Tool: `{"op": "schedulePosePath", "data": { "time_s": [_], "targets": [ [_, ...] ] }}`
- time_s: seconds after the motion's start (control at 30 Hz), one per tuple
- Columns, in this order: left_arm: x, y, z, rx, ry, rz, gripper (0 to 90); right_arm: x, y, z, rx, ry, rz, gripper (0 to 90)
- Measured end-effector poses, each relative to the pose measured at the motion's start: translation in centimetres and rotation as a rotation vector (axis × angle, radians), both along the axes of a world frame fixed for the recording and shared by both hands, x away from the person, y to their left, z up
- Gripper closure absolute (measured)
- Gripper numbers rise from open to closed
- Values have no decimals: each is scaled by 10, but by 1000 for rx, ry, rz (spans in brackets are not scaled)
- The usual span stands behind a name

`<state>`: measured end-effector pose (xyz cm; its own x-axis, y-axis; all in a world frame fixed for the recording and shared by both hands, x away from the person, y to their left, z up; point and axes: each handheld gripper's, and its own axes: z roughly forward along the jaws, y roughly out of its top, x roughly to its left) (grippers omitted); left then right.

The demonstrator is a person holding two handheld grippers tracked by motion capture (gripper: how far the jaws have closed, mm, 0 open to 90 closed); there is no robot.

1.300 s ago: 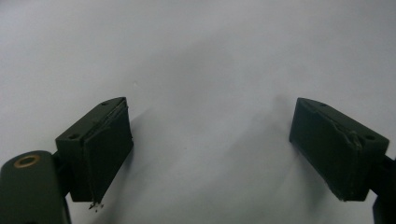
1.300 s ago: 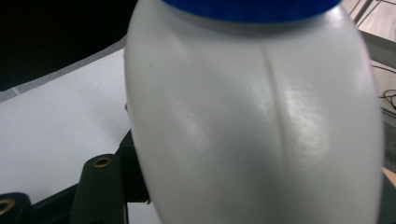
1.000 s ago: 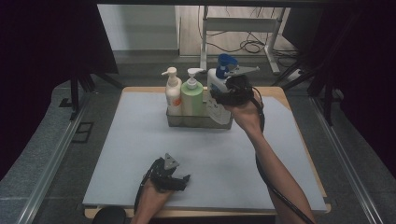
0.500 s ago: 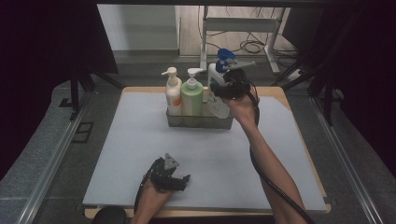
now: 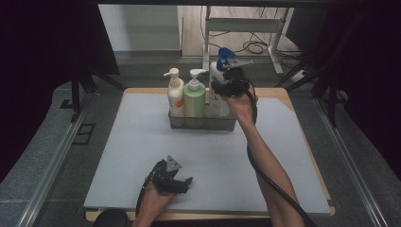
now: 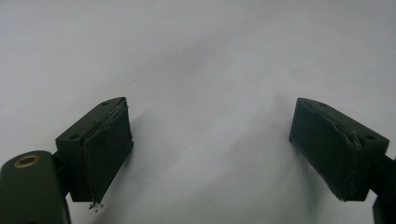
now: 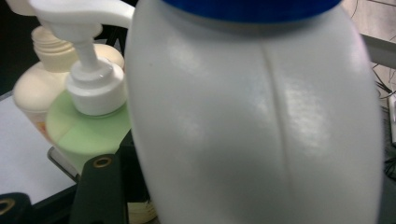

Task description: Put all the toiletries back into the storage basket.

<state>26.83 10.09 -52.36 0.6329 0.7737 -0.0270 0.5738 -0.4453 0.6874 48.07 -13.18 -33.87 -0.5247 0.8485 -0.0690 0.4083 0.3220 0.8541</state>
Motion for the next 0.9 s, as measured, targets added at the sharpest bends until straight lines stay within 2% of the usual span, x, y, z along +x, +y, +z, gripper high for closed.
{"op": "schedulePosePath", "data": {
  "time_s": [0.27, 0.9],
  "targets": [
    [0, 0, 0, 0, 0, 0, 124, 8, -1, -13, -6, 25, -16, 384],
    [0, 0, 0, 3, 0, -2, 125, 10, 3, -40, -19, 84, -1, 383]
  ]
}}
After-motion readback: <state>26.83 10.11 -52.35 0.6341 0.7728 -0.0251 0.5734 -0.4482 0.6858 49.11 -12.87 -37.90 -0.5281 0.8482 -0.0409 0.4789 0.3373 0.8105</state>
